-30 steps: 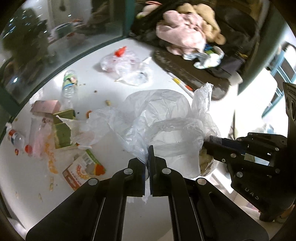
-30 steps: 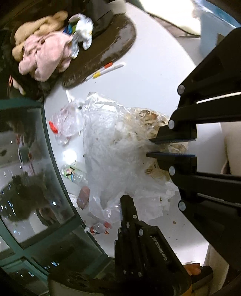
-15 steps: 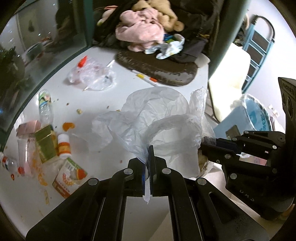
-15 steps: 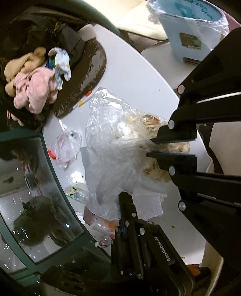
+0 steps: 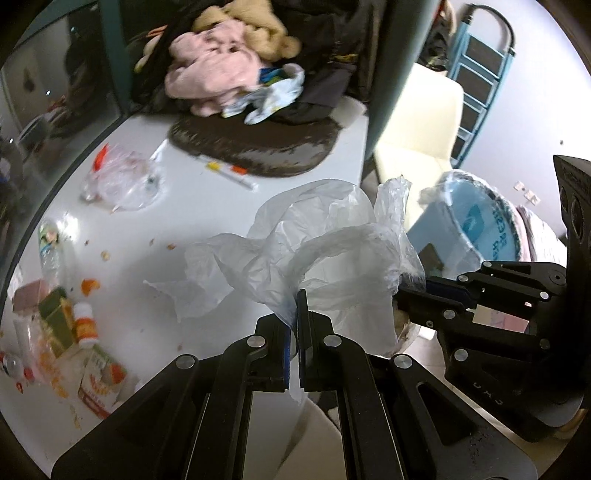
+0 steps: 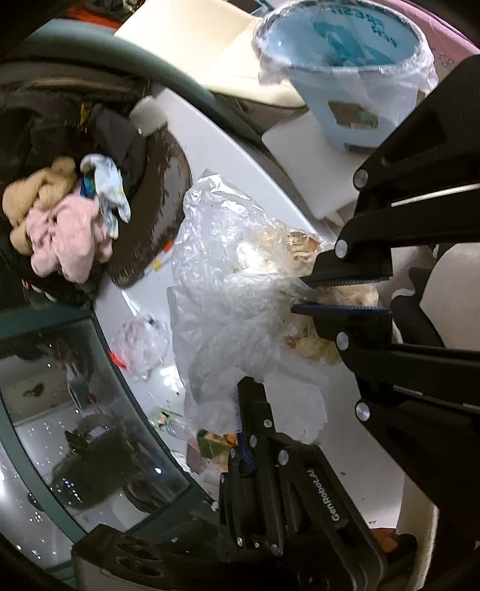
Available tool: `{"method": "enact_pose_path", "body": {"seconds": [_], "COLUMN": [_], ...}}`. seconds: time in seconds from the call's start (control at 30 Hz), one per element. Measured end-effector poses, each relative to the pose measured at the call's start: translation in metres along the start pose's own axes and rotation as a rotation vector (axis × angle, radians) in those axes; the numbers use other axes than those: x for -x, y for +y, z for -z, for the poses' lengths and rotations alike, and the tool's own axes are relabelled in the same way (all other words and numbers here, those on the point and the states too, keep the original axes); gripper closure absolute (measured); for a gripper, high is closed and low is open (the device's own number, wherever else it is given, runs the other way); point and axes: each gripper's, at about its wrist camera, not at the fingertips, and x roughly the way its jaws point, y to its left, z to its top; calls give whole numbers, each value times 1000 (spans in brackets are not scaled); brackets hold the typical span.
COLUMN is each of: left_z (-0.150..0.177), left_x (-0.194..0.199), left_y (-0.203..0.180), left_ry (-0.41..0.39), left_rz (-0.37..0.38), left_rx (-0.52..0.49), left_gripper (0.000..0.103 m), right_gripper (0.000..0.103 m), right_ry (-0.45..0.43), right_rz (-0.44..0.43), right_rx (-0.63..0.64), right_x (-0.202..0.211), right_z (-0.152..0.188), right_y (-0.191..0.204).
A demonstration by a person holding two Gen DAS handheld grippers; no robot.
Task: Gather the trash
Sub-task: 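Lift the clear plastic bag with both grippers and carry it to the bin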
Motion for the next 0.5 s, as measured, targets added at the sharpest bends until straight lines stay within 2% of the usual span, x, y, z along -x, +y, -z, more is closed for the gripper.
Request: {"method": "enact_pose_path", "body": {"seconds": [0.5], "left_z": [-55], "left_x": [-33], "left_y": [-115], "left_ry": [-6], "left_rz": [90], "left_rx": [-181], "left_gripper": [101], "right_gripper": [92], "right_ry": [-72], "right_rz": [101], "right_rx": [-159], "right_x": [49], "right_z": [22], "right_y": [-108]}}
